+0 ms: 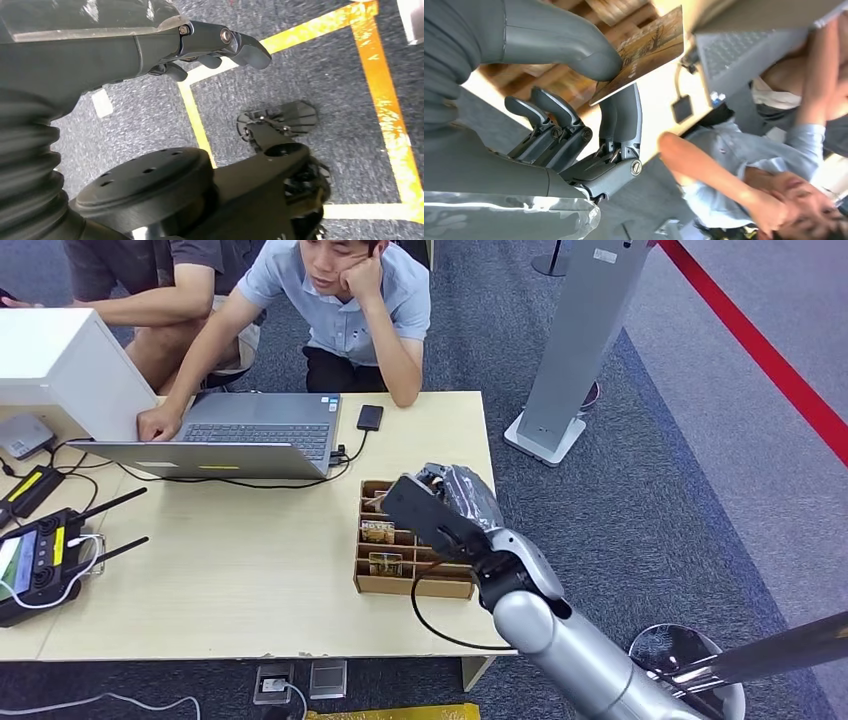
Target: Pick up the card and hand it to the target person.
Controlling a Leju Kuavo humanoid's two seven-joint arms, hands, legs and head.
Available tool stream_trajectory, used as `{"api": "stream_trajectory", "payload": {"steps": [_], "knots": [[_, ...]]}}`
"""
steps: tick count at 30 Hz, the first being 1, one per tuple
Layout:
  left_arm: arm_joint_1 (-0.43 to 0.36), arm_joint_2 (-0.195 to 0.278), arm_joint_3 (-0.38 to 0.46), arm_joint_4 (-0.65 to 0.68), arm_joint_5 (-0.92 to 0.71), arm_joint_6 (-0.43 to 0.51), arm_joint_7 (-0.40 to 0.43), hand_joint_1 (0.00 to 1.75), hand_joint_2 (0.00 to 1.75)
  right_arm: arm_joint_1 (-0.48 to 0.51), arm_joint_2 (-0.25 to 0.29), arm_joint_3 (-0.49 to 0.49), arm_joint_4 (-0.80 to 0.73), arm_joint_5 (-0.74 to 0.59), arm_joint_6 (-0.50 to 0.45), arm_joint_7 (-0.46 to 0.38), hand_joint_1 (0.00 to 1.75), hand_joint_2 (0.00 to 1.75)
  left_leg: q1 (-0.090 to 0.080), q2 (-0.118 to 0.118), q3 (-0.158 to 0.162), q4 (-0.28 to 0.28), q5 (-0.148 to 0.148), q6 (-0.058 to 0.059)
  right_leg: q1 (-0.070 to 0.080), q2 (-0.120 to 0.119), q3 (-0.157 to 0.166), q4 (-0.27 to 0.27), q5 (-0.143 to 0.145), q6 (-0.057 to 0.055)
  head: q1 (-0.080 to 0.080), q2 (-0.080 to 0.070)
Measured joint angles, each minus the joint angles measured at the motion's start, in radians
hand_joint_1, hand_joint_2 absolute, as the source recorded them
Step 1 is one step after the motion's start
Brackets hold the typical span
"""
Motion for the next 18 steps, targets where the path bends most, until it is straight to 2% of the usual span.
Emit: {"api": "stream_trajectory", "payload": {"steps": [4,8,12,18], "knots": [[-0.011,0.000,0.000,0.000,-0.007,-0.002,0.006,0.00,1.75,-0.146,0.072,0.026,0.236,-0.026,-0.023,-0.084,1.75,1.75,0.000,0.000,0.000,0.000,0.000,0.000,0.000,0.000,-0.001,0.001,0.000,0.000,0.000,0.000],[-0.012,0.000,0.000,0.000,-0.001,0.002,0.002,0.00,1.75,-0.298,0.154,0.051,0.492,-0.031,-0.020,-0.087,1.75,1.75,0.000,0.000,-0.001,0.000,0.000,0.000,0.000,0.000,-0.001,0.001,0.000,0.000,0.000,0.000],[-0.007,0.000,0.000,0.000,0.005,0.003,-0.001,0.00,1.75,-0.375,0.204,0.073,0.645,-0.005,-0.015,-0.066,1.75,1.75,0.000,0.000,-0.001,0.000,0.000,0.000,0.000,0.000,-0.002,0.000,0.000,0.000,0.001,0.000],[0.003,0.000,0.000,0.000,0.010,0.000,-0.002,0.00,1.75,-0.432,0.255,0.104,0.783,0.026,-0.004,-0.055,1.75,1.75,0.000,0.000,-0.001,0.000,0.000,0.000,0.000,0.000,-0.002,0.000,0.000,0.000,0.000,0.000]]}}
